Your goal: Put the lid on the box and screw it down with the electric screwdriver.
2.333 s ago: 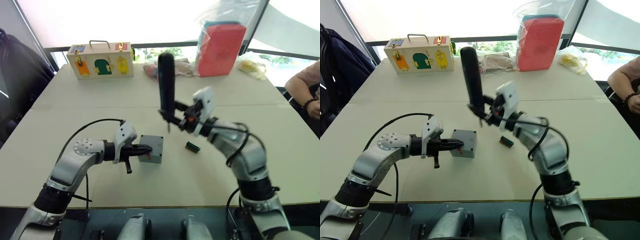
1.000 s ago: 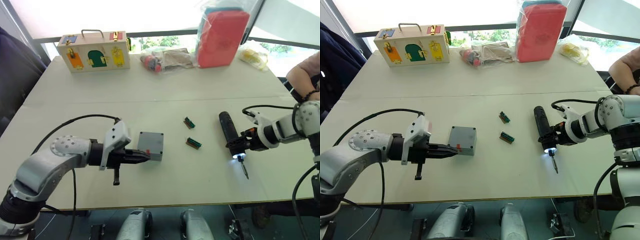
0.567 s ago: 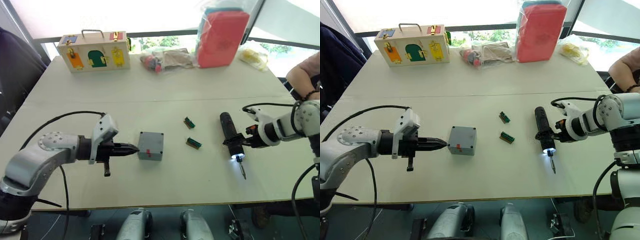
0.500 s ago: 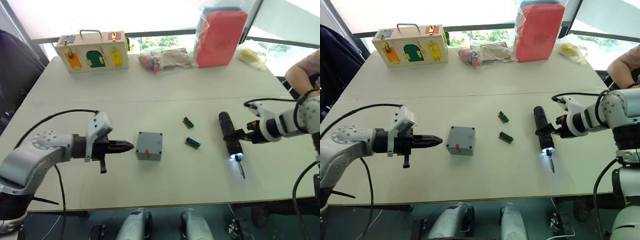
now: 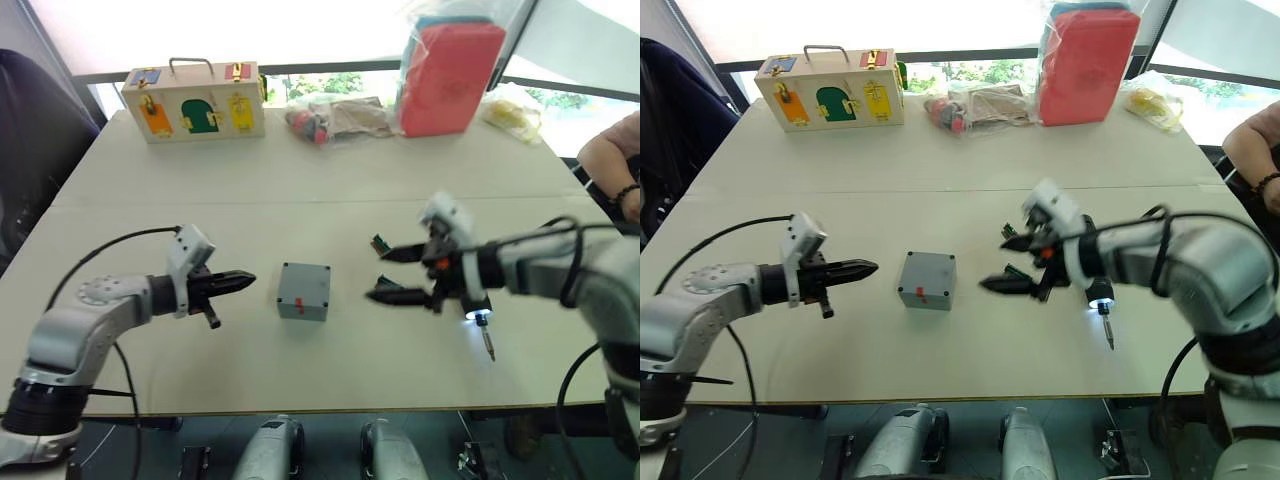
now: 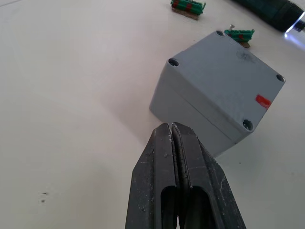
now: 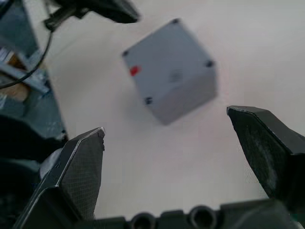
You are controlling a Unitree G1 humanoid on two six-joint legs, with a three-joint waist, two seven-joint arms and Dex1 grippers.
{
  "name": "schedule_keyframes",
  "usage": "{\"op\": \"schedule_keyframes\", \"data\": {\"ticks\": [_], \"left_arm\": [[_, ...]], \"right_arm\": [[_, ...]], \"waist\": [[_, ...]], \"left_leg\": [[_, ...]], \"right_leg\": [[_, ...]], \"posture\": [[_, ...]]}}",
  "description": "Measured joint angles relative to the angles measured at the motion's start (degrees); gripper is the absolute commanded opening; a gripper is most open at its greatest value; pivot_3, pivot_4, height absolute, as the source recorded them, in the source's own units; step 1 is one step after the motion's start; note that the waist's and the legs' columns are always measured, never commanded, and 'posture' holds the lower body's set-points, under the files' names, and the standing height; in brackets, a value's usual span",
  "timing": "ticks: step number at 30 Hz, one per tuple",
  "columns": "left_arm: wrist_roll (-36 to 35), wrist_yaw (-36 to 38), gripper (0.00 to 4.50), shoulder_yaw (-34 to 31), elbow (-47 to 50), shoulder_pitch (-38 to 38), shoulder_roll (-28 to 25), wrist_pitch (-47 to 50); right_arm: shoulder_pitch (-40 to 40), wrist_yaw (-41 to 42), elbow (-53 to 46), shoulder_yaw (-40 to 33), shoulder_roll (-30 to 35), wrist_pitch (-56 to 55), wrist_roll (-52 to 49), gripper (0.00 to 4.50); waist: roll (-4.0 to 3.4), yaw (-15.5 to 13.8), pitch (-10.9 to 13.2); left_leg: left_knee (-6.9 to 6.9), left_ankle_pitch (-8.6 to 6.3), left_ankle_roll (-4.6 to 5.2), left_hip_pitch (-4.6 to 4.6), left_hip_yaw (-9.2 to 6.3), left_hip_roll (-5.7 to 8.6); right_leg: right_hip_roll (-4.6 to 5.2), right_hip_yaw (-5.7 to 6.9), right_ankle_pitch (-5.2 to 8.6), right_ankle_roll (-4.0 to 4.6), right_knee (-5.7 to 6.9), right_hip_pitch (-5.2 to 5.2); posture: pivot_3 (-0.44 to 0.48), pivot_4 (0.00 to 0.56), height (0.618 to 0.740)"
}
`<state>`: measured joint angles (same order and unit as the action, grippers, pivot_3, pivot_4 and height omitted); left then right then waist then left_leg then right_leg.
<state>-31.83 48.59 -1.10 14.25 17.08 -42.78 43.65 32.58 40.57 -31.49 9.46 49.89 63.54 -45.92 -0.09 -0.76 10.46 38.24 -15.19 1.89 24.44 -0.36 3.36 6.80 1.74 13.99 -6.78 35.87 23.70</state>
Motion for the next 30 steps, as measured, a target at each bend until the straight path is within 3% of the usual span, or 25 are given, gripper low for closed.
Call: {"op": "schedule_keyframes", "data": {"ticks": [5,13,23,27,30], "left_arm": [[4.2,-0.6,0.00,5.4,-0.3,2.1,1.3,-0.7],[6.7,1.2,0.00,8.6,-1.8,3.0,2.5,-2.1],[11.9,5.5,0.00,11.5,-14.7,12.4,6.8,-9.1],[13.9,6.9,0.00,11.7,-17.1,12.6,6.4,-11.4],[15.1,7.6,0.00,11.0,-17.6,11.5,2.9,-11.9]], "right_arm": [[-3.5,-0.2,0.8,9.4,-3.8,-6.5,9.8,4.40],[-4.7,-2.5,1.5,12.5,-9.3,-3.9,12.7,4.40],[-4.8,-6.0,-0.1,10.9,-19.6,4.2,9.2,4.40],[-4.8,-6.7,-2.8,7.6,-19.3,6.9,7.0,4.40],[-4.8,-5.3,-5.5,3.2,-14.9,7.6,4.8,4.40]], "waist": [[0.03,0.1,0.0],[0.04,-0.1,0.0],[0.05,0.1,0.0],[0.05,0.1,0.0],[0.05,0.1,0.0]], "left_leg": [[-0.05,0.04,-0.08,-0.02,-0.03,0.00],[-0.07,0.13,-0.22,0.00,-0.08,-0.02],[-0.07,0.19,-0.32,0.01,-0.09,0.02],[-0.07,0.15,-0.24,0.01,-0.08,0.03],[-0.06,0.11,-0.18,0.01,-0.08,0.02]], "right_leg": [[-0.01,-0.03,0.00,0.04,0.07,0.09],[-0.02,-0.03,0.00,0.05,0.15,0.15],[-0.08,-0.02,0.00,0.04,0.18,0.16],[-0.09,-0.02,0.00,0.04,0.21,0.17],[-0.09,-0.02,0.00,0.04,0.21,0.19]], "posture": [[0.000,0.150,0.740],[0.000,0.150,0.740],[0.000,0.150,0.740],[0.000,0.150,0.740],[0.000,0.150,0.740]]}}
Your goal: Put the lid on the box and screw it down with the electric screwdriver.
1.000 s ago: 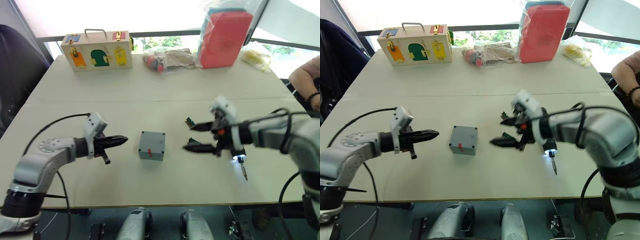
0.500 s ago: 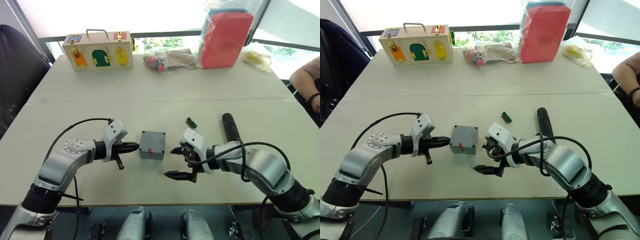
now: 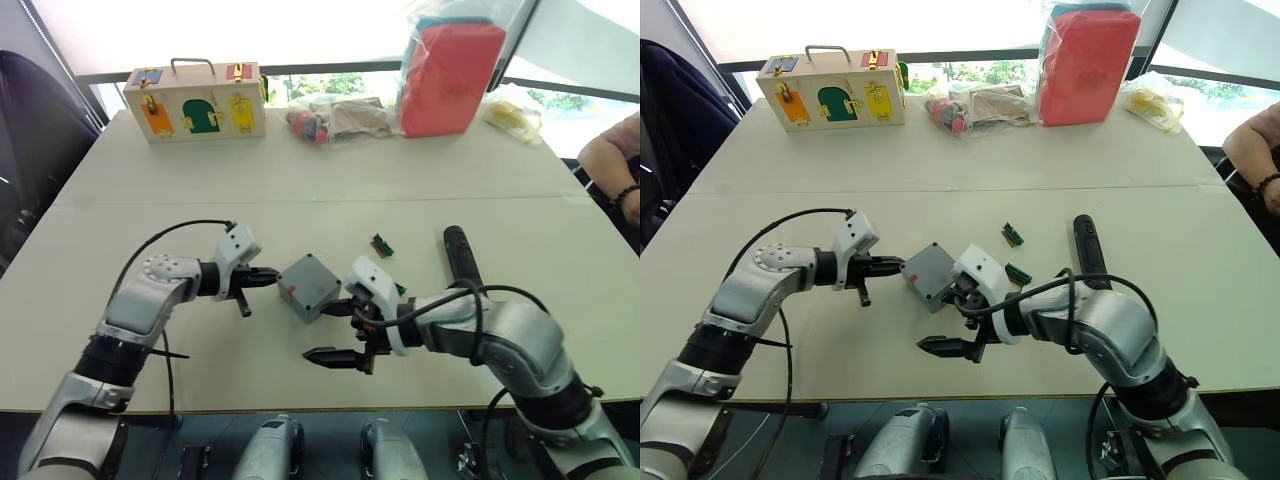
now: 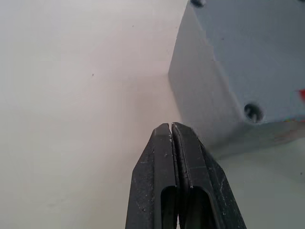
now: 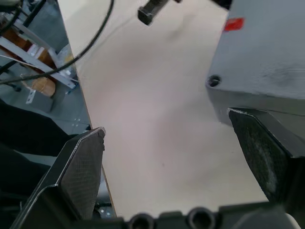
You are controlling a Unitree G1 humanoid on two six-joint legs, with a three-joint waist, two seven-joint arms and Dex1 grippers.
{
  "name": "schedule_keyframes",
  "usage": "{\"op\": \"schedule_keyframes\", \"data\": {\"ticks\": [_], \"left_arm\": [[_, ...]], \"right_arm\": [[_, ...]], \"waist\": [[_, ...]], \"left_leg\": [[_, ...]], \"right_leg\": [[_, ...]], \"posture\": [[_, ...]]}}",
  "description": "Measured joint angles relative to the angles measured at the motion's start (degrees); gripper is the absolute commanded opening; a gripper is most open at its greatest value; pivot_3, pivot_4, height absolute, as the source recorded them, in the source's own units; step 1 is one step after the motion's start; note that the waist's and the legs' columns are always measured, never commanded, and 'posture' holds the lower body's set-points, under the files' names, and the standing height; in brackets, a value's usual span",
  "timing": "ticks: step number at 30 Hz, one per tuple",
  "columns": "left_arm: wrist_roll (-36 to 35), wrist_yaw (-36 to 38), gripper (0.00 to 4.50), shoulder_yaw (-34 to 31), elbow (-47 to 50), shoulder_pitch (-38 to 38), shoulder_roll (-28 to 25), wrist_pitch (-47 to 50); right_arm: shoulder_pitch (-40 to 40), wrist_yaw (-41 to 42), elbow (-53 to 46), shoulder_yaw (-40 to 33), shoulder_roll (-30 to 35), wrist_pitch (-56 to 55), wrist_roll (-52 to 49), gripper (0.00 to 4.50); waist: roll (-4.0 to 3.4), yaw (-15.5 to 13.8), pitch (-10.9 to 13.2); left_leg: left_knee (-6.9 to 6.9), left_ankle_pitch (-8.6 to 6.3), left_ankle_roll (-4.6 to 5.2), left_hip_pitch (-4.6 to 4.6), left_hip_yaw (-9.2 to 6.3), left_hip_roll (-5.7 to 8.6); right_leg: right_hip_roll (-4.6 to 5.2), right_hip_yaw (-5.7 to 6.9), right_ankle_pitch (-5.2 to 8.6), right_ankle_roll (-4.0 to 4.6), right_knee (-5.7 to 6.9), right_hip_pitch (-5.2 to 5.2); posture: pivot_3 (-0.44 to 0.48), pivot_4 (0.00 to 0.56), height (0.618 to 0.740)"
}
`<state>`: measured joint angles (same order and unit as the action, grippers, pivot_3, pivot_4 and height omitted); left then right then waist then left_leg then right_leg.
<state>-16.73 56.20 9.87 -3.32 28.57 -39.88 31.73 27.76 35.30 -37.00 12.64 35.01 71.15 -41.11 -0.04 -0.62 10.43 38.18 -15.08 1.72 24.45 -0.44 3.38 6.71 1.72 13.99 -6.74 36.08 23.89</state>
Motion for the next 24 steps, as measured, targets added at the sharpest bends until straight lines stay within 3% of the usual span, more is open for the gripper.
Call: {"op": "schedule_keyframes", "data": {"ticks": [3,7,12,24], "left_arm": [[-0.3,0.1,0.00,-2.9,2.7,-3.7,-3.2,1.3],[-4.0,0.8,0.00,-4.6,12.5,-10.7,-4.6,5.9],[-6.0,-3.0,0.00,-4.5,18.4,-13.1,-1.0,10.0],[-6.3,-9.0,0.00,-4.6,18.5,-12.4,4.0,10.9]], "right_arm": [[0.4,4.2,0.0,-3.8,4.3,-3.3,-0.7,4.40],[3.1,6.6,6.8,-0.6,6.7,-13.0,6.8,4.40],[3.7,9.0,16.1,7.5,4.5,-22.9,15.7,4.40],[1.3,15.7,16.2,11.4,4.4,-25.0,19.0,4.40]], "waist": [[0.00,0.0,0.0],[0.01,0.2,0.0],[0.02,-0.1,0.0],[0.02,-0.1,0.0]], "left_leg": [[0.00,-0.01,0.02,0.00,0.00,-0.01],[0.00,-0.02,0.03,-0.03,0.01,-0.01],[0.02,0.00,-0.01,-0.02,0.01,0.00],[0.03,0.09,-0.16,-0.02,0.01,-0.01]], "right_leg": [[0.00,0.00,0.00,-0.01,-0.01,0.00],[0.03,-0.02,0.00,-0.01,-0.01,-0.03],[0.03,-0.01,0.00,-0.01,0.01,-0.04],[0.01,-0.02,0.00,-0.01,0.01,-0.04]], "posture": [[0.000,0.150,0.740],[0.000,0.150,0.740],[0.000,0.150,0.740],[0.000,0.150,0.740]]}}
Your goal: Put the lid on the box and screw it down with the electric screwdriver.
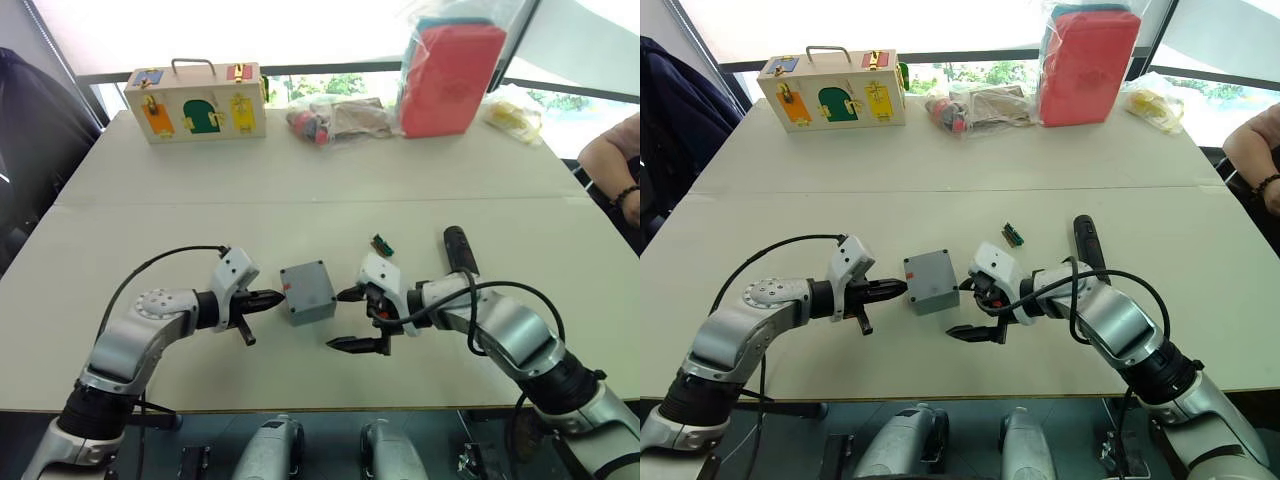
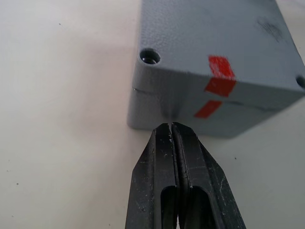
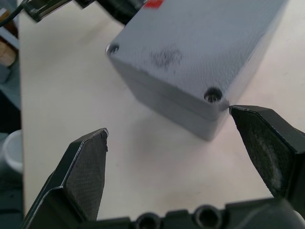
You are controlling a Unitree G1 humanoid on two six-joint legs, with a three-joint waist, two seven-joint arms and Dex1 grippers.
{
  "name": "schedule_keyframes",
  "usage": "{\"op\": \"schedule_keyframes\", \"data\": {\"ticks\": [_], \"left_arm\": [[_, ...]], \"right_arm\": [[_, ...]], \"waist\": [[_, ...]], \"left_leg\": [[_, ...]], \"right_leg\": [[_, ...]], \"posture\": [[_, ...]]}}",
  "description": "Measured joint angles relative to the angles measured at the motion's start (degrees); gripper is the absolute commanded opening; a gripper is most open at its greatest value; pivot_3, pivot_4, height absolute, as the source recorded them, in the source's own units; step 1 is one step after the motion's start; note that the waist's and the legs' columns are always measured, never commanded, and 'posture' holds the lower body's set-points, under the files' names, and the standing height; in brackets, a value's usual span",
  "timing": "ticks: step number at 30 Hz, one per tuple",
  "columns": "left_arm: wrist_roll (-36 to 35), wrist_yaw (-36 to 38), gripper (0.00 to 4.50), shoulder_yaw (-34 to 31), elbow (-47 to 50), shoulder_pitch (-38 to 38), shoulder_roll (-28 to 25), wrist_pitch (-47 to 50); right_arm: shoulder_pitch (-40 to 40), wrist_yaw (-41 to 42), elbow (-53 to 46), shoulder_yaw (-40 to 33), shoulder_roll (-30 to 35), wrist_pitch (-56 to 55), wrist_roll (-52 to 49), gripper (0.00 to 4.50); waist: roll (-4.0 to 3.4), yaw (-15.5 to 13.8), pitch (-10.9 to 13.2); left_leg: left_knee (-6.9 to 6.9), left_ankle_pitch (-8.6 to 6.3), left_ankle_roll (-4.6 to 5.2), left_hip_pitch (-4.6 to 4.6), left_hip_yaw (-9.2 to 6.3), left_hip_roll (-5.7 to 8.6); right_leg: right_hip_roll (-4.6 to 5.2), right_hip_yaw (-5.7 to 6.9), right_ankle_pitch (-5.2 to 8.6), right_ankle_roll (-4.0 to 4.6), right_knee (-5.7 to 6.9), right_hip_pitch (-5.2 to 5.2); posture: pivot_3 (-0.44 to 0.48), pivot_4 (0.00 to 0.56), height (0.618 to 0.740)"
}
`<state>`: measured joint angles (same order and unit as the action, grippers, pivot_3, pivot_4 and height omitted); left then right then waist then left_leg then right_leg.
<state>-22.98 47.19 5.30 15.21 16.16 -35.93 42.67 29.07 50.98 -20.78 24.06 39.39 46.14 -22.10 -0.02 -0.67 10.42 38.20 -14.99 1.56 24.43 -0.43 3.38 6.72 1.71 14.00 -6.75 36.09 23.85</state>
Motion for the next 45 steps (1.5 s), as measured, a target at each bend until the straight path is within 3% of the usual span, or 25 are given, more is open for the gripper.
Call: {"op": "schedule_keyframes", "data": {"ticks": [11,14,17,21,22,24,29,41,44,45], "left_arm": [[-1.7,1.4,0.00,-0.1,1.6,-1.3,-2.3,1.0],[-3.0,3.8,0.00,-1.6,2.8,-2.8,-6.5,1.9],[-6.1,5.9,0.00,-7.3,2.0,-1.0,-10.3,3.3],[-12.6,8.0,0.00,-11.8,3.8,3.2,-11.6,7.2],[-14.0,8.8,0.00,-11.7,5.0,4.0,-11.9,8.1],[-15.4,9.8,0.00,-10.8,6.4,5.0,-12.2,9.0],[-17.1,10.3,0.00,-8.7,7.5,8.4,-12.3,10.4],[-17.7,8.7,0.00,-7.6,8.4,8.2,-12.0,10.7],[-17.7,8.3,0.00,-7.2,8.4,8.1,-12.0,10.7],[-17.7,8.1,0.00,-7.1,8.4,8.0,-11.9,10.7]], "right_arm": [[-2.1,-1.7,-3.0,-3.1,-0.8,3.6,-1.4,4.40],[-4.2,-1.6,-5.3,-8.9,1.6,4.2,-3.1,4.40],[-7.6,-4.0,-7.2,-18.6,0.1,3.9,-6.4,4.40],[-10.4,-8.8,-5.1,-22.7,-1.2,2.4,-5.2,4.40],[-11.0,-10.2,-3.2,-22.9,-2.0,2.0,-4.4,4.06],[-12.1,-11.8,-0.7,-22.8,-2.9,1.0,-3.2,3.83],[-13.1,-13.8,3.9,-22.4,-3.9,-2.3,0.1,2.07],[-11.7,-14.8,7.9,-21.9,-7.5,-4.9,1.6,2.07],[-11.2,-14.8,8.8,-21.9,-7.9,-5.2,1.7,1.35],[-11.2,-14.8,8.8,-21.9,-7.9,-5.4,1.8,0.88]], "waist": [[0.00,0.0,0.0],[0.00,-0.1,0.0],[0.01,-0.2,0.0],[0.04,-0.1,0.0],[0.04,0.0,0.0],[0.04,0.1,0.0],[0.03,0.1,0.0],[0.04,0.0,0.0],[0.04,0.0,0.0],[0.04,0.0,0.0]], "left_leg": [[0.00,0.01,-0.02,0.00,-0.01,0.00],[-0.01,-0.01,0.01,0.01,-0.01,0.00],[-0.02,-0.06,0.08,0.00,-0.07,-0.02],[-0.01,-0.05,0.06,-0.05,-0.10,0.02],[-0.01,0.04,-0.09,-0.05,-0.06,0.02],[-0.03,0.09,-0.17,-0.05,-0.03,0.02],[-0.02,0.14,-0.24,-0.07,-0.01,0.00],[-0.02,0.14,-0.22,-0.07,-0.01,0.00],[-0.02,0.14,-0.23,-0.07,-0.01,0.00],[-0.02,0.14,-0.23,-0.07,-0.01,0.00]], "right_leg": [[0.02,0.00,0.00,0.00,0.00,0.01],[0.04,0.00,0.00,0.01,-0.01,0.02],[0.03,0.02,0.00,0.01,0.00,0.00],[0.03,0.05,0.00,0.01,-0.05,-0.12],[0.03,0.02,0.00,0.01,-0.05,-0.11],[0.02,0.00,0.00,0.01,-0.03,-0.09],[-0.04,0.00,0.00,0.01,0.01,-0.09],[-0.07,-0.01,0.01,0.00,0.00,-0.11],[-0.08,-0.01,0.01,0.00,0.01,-0.11],[-0.08,-0.01,0.01,0.00,0.01,-0.11]], "posture": [[0.000,0.150,0.740],[0.000,0.150,0.740],[0.000,0.150,0.740],[0.000,0.150,0.740],[0.000,0.150,0.740],[0.000,0.150,0.740],[0.000,0.150,0.740],[0.000,0.150,0.740],[0.000,0.150,0.740],[0.000,0.150,0.740]]}}
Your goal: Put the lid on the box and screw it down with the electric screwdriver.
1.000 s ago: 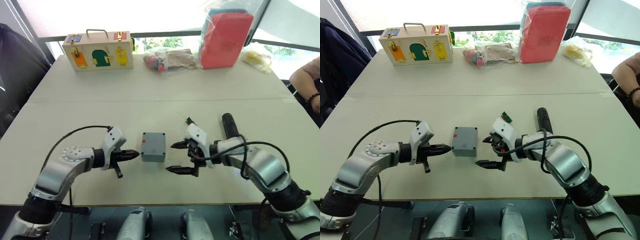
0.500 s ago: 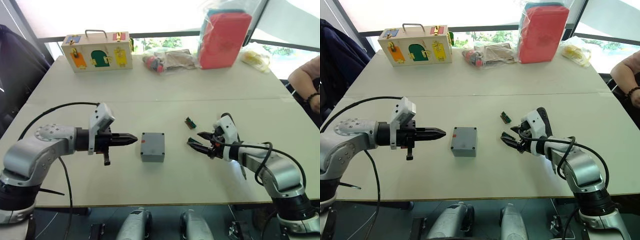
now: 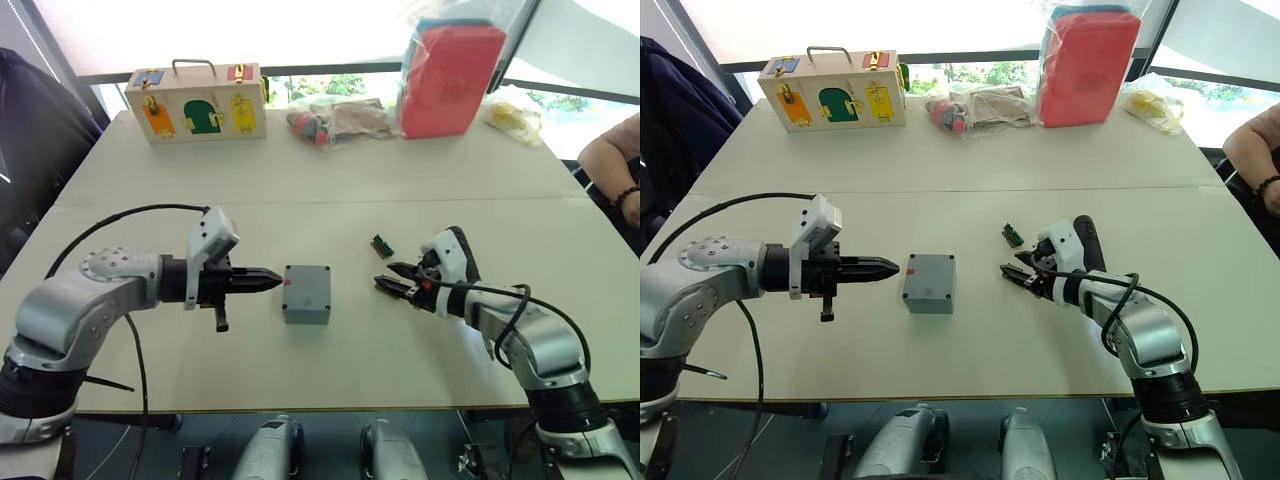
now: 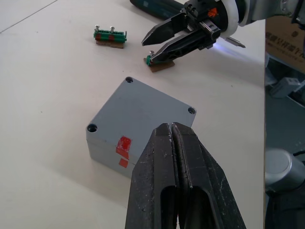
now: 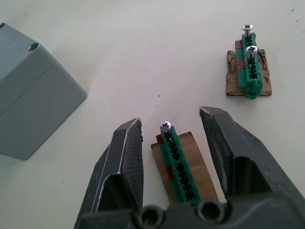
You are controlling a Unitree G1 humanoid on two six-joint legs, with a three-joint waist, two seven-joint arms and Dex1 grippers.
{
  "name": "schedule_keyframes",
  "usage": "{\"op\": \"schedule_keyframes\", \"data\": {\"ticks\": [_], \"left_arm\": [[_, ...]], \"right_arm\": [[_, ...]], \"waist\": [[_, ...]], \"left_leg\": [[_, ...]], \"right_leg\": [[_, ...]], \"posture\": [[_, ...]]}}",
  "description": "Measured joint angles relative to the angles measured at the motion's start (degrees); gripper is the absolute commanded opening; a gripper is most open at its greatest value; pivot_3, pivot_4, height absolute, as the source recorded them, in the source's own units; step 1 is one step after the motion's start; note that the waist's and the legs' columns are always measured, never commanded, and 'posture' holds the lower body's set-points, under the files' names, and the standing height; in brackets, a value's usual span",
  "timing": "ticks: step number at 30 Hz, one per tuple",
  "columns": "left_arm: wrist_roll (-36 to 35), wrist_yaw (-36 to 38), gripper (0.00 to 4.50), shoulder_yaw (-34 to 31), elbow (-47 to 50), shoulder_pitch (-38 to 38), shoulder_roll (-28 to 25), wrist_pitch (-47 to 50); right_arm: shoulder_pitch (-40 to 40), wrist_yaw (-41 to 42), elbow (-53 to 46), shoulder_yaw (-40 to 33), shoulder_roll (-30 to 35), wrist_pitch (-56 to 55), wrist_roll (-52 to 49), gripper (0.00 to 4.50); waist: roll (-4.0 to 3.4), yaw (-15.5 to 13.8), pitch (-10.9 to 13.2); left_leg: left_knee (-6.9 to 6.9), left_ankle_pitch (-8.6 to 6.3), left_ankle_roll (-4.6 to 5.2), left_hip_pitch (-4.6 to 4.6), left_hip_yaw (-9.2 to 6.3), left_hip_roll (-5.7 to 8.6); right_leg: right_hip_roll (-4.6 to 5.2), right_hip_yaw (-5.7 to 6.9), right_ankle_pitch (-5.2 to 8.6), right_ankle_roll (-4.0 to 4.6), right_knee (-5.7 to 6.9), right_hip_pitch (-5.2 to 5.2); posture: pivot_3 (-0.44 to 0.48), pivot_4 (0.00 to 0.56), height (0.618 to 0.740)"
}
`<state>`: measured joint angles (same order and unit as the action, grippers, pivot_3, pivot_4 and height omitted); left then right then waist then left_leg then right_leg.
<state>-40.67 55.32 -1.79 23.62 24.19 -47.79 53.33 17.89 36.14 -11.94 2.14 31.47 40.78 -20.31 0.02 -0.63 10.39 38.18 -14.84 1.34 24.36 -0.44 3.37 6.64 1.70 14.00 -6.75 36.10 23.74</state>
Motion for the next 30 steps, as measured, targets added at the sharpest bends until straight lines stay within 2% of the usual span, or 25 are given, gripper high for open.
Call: {"op": "schedule_keyframes", "data": {"ticks": [1,3,16,24,30], "left_arm": [[0.0,-0.1,0.00,0.0,0.0,-0.1,0.1,0.0],[0.0,-0.4,0.00,0.2,0.0,-0.3,0.1,0.0],[0.1,-0.2,0.00,0.2,-1.1,-1.7,-0.6,-0.5],[0.9,0.7,0.00,0.2,-3.7,-2.5,-1.8,-2.9],[1.4,2.9,0.00,-1.4,-5.1,-4.8,-5.2,-3.9]], "right_arm": [[0.0,0.0,0.0,0.0,0.0,-0.1,0.1,0.50],[0.0,0.0,0.2,0.0,-0.1,-0.2,0.5,0.04],[0.8,0.3,-1.9,-0.7,-0.1,1.2,-0.7,0.04],[7.2,0.5,-8.7,-2.3,-0.1,6.6,-5.8,0.04],[10.8,1.3,-10.0,3.4,-4.4,7.4,-7.8,0.04]], "waist": [[0.00,0.0,0.0],[0.00,0.0,0.0],[0.00,0.0,0.0],[0.00,0.1,0.0],[0.00,0.2,0.0]], "left_leg": [[0.00,0.00,0.00,0.00,0.00,0.00],[0.00,0.00,0.00,0.00,0.00,0.00],[0.00,0.00,0.00,0.00,0.00,-0.01],[-0.01,0.00,0.00,0.00,0.00,-0.03],[-0.02,0.00,0.00,0.01,0.00,-0.07]], "right_leg": [[0.00,0.00,0.00,0.00,0.00,0.00],[0.00,0.00,0.00,0.00,0.00,0.00],[-0.02,-0.01,0.00,0.00,0.00,0.00],[-0.03,-0.01,0.00,0.00,0.00,0.03],[-0.09,-0.03,0.00,0.01,0.00,0.05]], "posture": [[0.000,0.150,0.740],[0.000,0.150,0.740],[0.000,0.150,0.740],[0.000,0.150,0.740],[0.000,0.150,0.740]]}}
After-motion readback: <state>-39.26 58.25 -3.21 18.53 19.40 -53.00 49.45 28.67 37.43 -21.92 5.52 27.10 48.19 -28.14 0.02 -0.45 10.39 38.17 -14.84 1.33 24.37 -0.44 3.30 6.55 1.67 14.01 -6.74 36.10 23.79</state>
